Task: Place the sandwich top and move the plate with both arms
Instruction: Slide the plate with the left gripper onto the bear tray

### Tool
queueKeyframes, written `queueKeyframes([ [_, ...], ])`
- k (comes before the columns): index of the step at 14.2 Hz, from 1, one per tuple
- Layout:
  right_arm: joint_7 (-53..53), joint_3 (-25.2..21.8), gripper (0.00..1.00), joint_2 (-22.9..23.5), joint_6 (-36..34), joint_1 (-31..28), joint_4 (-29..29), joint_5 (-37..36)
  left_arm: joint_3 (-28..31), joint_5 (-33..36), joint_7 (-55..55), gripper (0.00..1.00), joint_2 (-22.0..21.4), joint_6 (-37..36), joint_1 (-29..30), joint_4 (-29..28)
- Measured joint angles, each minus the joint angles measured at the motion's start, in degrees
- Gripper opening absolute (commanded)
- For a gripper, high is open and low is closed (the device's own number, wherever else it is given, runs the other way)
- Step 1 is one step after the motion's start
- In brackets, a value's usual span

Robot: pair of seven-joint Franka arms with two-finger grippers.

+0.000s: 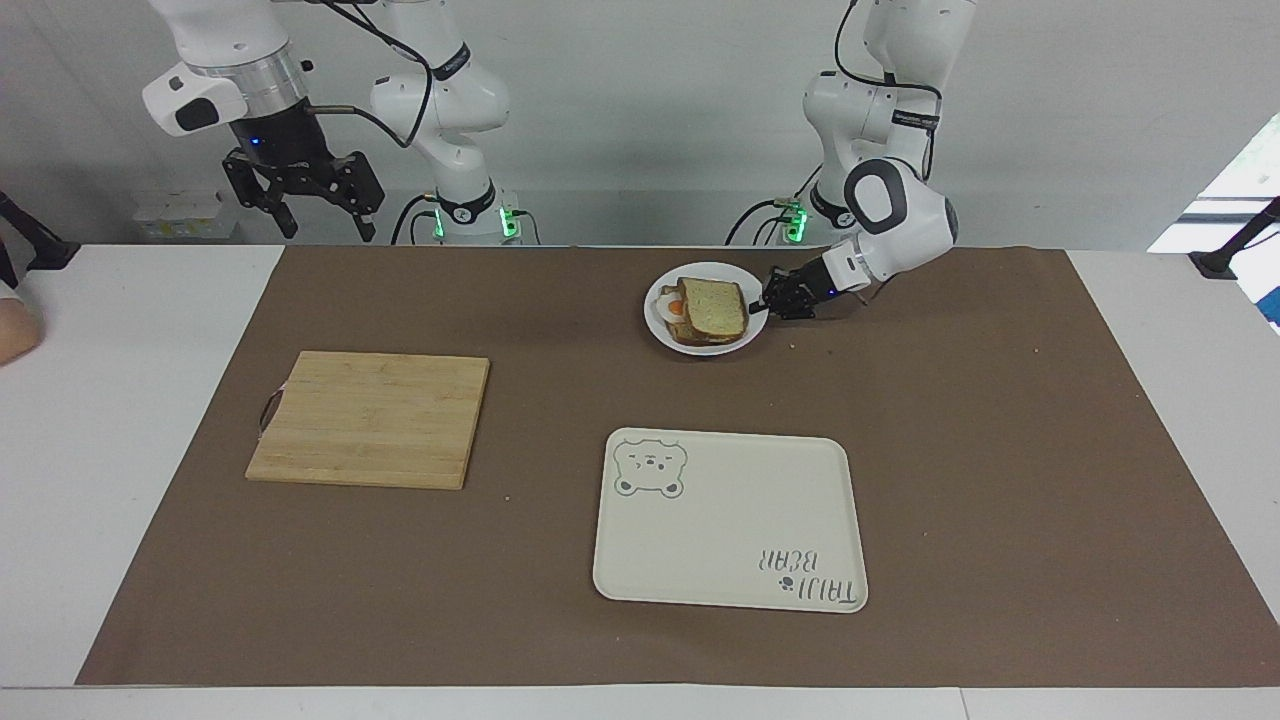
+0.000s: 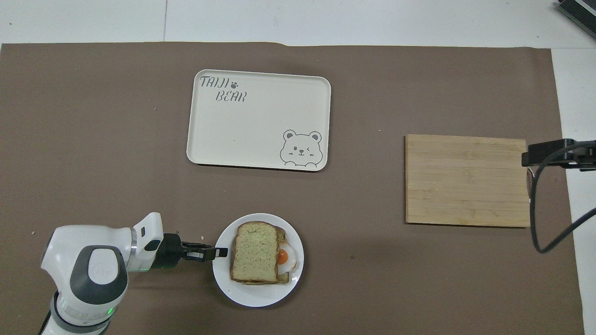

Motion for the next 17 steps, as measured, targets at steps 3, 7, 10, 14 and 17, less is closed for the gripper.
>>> queueKeyframes([
  [3,0.0,0.0,1.0,0.0,0.0,0.0,0.0,0.0,0.0,0.0,-2.6,0.0,4.2,-2.8,1.5,6.7],
  [7,0.0,0.0,1.0,0.0,0.0,0.0,0.0,0.0,0.0,0.7,-8.1,0.0,11.1,-5.2,3.2,19.4],
  [10,0.0,0.0,1.0,0.0,0.0,0.0,0.0,0.0,0.0,0.8,-11.0,0.0,16.8,-5.1,4.2,28.6],
  [14,0.0,0.0,1.0,0.0,0.0,0.0,0.0,0.0,-0.3,-0.6,-14.1,0.0,24.7,-5.9,8.8,40.3],
  [17,0.0,0.0,1.0,0.0,0.0,0.0,0.0,0.0,-0.6,-1.2,-15.7,0.0,30.4,-6.1,9.6,47.6],
])
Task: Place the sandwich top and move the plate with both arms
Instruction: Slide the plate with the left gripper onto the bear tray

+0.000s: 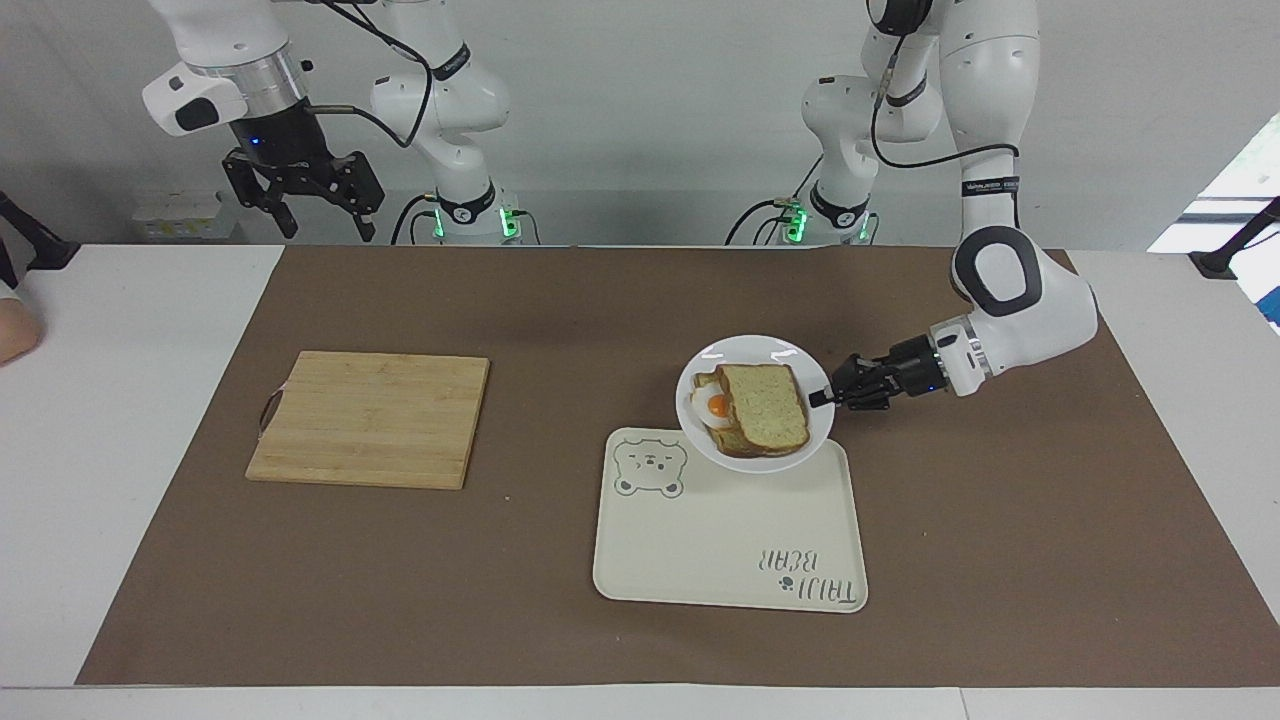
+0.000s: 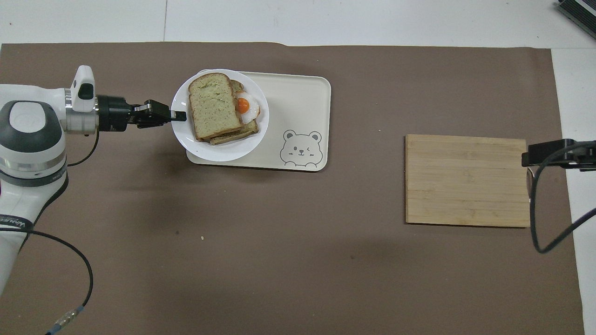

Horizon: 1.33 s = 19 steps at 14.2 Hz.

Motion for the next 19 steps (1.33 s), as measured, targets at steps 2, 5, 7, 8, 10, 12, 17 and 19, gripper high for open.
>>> queueKeyframes([
  [2,0.0,0.0,1.0,0.0,0.0,0.0,0.0,0.0,-0.7,-0.2,-0.1,0.0,3.9,0.0,0.0,3.6],
  [5,0.0,0.0,1.0,0.0,0.0,0.0,0.0,0.0,-1.8,-0.4,-0.1,0.0,7.3,0.6,0.0,7.2],
  [7,0.0,0.0,1.0,0.0,0.0,0.0,0.0,0.0,-2.6,-0.4,-0.2,0.0,7.8,3.0,-0.6,7.8],
  [8,0.0,0.0,1.0,0.0,0.0,0.0,0.0,0.0,-2.9,-0.5,-0.3,0.0,7.9,4.4,-1.1,7.8],
  [10,0.0,0.0,1.0,0.0,0.0,0.0,0.0,0.0,-3.1,-1.1,-0.5,0.0,8.3,6.5,-2.3,7.8],
  [12,0.0,0.0,1.0,0.0,0.0,0.0,0.0,0.0,-3.1,-1.3,-0.5,0.0,8.9,8.5,-3.4,7.8],
  [17,0.0,0.0,1.0,0.0,0.0,0.0,0.0,0.0,-3.2,-1.5,-0.8,0.0,10.1,12.1,-5.7,7.3],
  [19,0.0,0.0,1.0,0.0,0.0,0.0,0.0,0.0,-3.2,-1.5,-0.8,0.0,10.3,12.0,-6.0,7.1],
])
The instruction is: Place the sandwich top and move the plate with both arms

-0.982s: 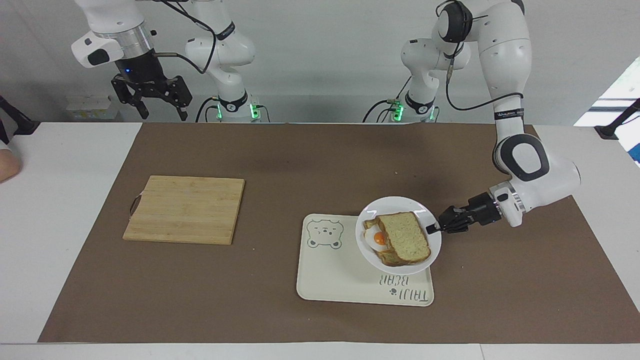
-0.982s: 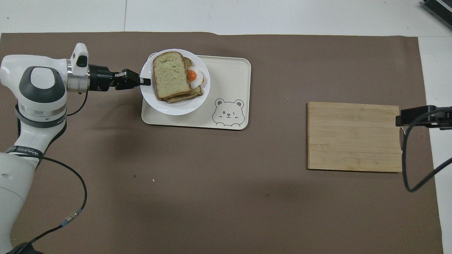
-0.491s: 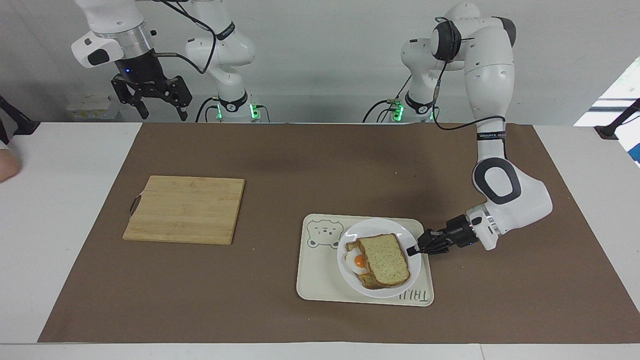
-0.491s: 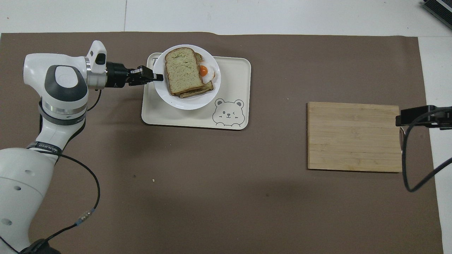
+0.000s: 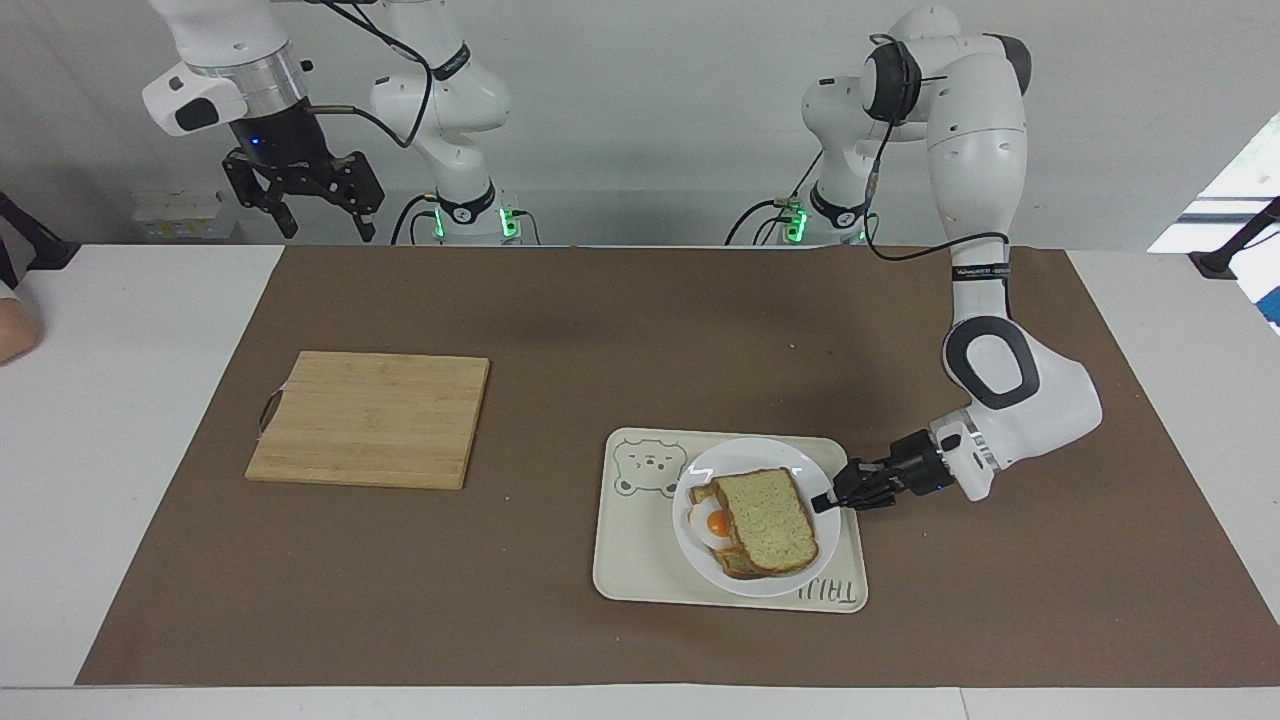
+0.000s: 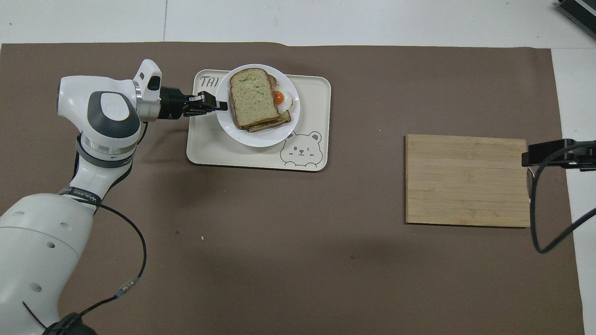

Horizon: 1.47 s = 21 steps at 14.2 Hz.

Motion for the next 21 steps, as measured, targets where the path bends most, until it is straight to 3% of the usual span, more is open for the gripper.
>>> queueKeyframes([
  [3,0.0,0.0,1.0,0.0,0.0,0.0,0.0,0.0,0.0,-0.2,-0.4,0.0,0.0,0.0,-1.1,-0.8],
  [4,0.0,0.0,1.0,0.0,0.0,0.0,0.0,0.0,0.0,-0.4,-0.6,0.13,0.0,0.0,-1.5,-1.0],
  [6,0.0,0.0,1.0,0.0,0.0,0.0,0.0,0.0,0.1,-0.5,-1.0,0.25,0.0,-0.1,-1.7,-1.4],
  [9,0.0,0.0,1.0,0.0,0.0,0.0,0.0,0.0,1.1,0.7,-1.0,0.35,-0.1,-1.0,-1.6,-1.8],
  [11,0.0,0.0,1.0,0.0,0.0,0.0,0.0,0.0,1.5,3.4,-1.0,0.54,-1.2,-1.3,-1.6,-1.7],
  [13,0.0,0.0,1.0,0.0,0.0,0.0,0.0,0.0,1.8,7.7,-1.7,0.65,-3.1,-1.4,-1.6,-1.7],
  [15,0.0,0.0,1.0,0.0,0.0,0.0,0.0,0.0,2.1,14.4,-3.6,1.0,-5.5,-1.4,-1.6,-1.6],
  [21,0.0,0.0,1.0,0.0,0.0,0.0,0.0,0.0,3.3,40.7,-9.2,1.0,-13.1,-1.3,-1.6,-0.1],
])
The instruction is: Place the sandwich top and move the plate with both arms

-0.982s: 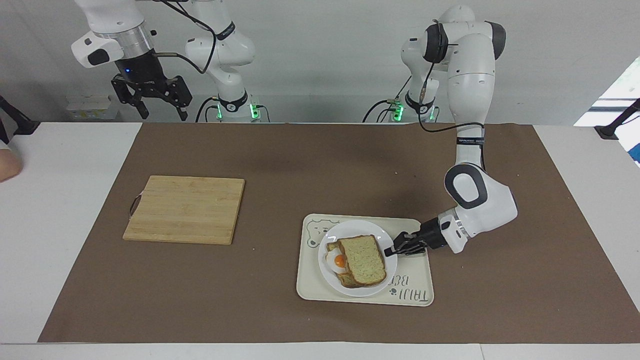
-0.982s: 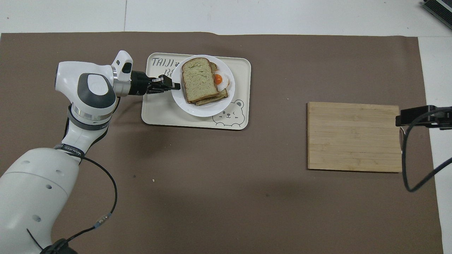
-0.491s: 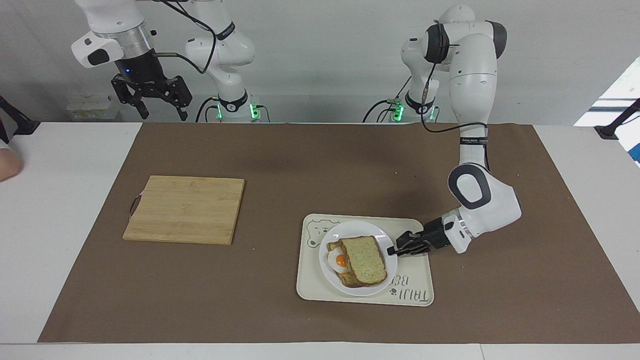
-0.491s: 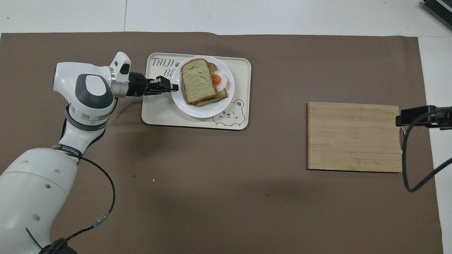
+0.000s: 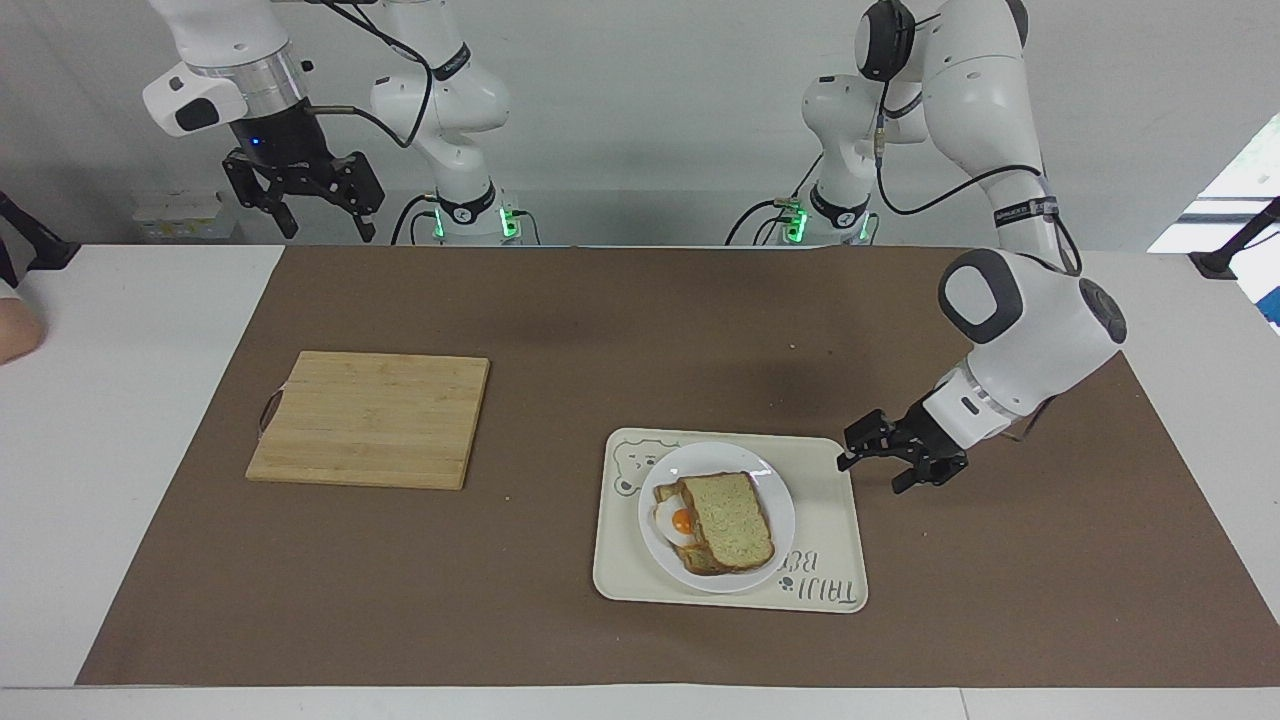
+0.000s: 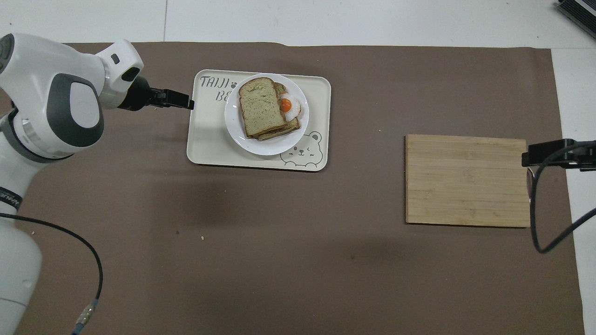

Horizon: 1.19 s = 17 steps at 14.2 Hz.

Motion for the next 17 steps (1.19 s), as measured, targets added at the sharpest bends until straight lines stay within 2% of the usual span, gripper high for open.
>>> queueKeyframes([
  [4,0.0,0.0,1.0,0.0,0.0,0.0,0.0,0.0,1.3,15.6,-1.5,1.0,-6.9,-3.1,0.0,1.4],
  [7,0.0,0.0,1.0,0.0,0.0,0.0,0.0,0.0,2.9,21.0,-1.5,1.0,-12.7,-14.9,0.2,4.0],
  [11,0.0,0.0,1.0,0.0,0.0,0.0,0.0,0.0,5.8,23.7,-1.5,1.0,-18.5,-30.9,0.3,8.8],
  [15,0.0,0.0,1.0,0.0,0.0,0.0,0.0,0.0,6.0,23.7,-1.5,1.0,-22.5,-39.6,0.3,9.2],
  [17,0.0,0.0,1.0,0.0,0.0,0.0,0.0,0.0,5.9,23.7,-1.5,1.0,-23.5,-41.0,0.3,9.2],
])
